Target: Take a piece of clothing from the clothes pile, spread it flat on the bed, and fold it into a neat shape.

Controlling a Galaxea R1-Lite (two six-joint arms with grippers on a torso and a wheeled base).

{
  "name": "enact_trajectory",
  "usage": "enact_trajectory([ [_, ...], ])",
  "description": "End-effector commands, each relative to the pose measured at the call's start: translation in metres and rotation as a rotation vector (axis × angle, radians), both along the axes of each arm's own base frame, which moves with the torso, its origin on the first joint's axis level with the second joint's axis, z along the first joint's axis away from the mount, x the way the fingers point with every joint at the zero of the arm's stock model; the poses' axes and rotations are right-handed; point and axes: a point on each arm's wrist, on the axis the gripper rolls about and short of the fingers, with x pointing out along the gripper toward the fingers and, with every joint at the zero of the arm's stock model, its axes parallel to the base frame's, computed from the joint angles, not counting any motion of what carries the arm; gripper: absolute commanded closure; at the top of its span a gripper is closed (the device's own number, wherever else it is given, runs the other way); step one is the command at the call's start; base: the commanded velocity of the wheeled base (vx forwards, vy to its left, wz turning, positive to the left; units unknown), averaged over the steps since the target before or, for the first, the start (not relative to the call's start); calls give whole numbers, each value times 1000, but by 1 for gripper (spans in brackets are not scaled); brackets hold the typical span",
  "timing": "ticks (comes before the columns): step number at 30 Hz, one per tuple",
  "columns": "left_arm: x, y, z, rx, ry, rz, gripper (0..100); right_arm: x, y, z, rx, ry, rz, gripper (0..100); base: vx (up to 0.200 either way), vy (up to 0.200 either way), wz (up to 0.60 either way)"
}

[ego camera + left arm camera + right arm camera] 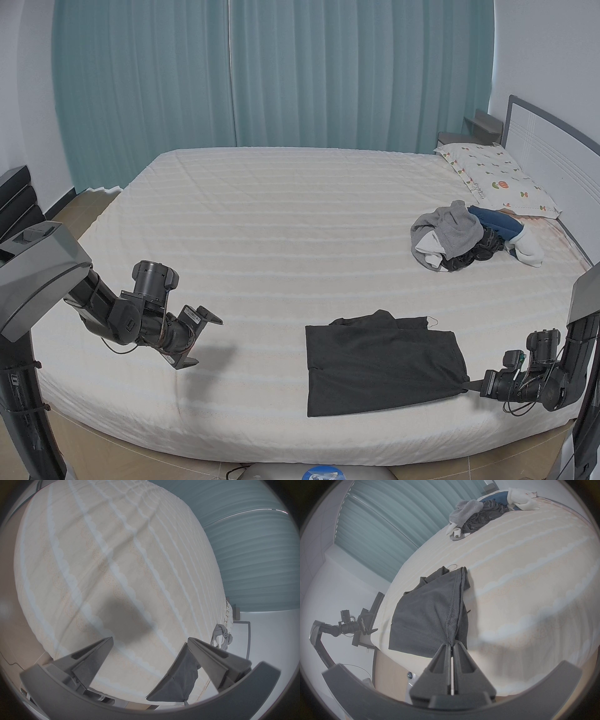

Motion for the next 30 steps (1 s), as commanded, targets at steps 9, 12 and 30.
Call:
enact_trajectory([
  [9, 0, 0, 0, 0, -1, 0, 0, 26, -9, 19, 50, -132, -84, 0, 0, 0, 0],
  [12, 0, 0, 0, 0, -1, 0, 0, 52, -7, 18, 127, -131, -148, 0, 0, 0, 0],
  [30, 0, 0, 0, 0, 1, 0, 0, 129, 21, -21, 89, -73, -175, 0, 0, 0, 0],
])
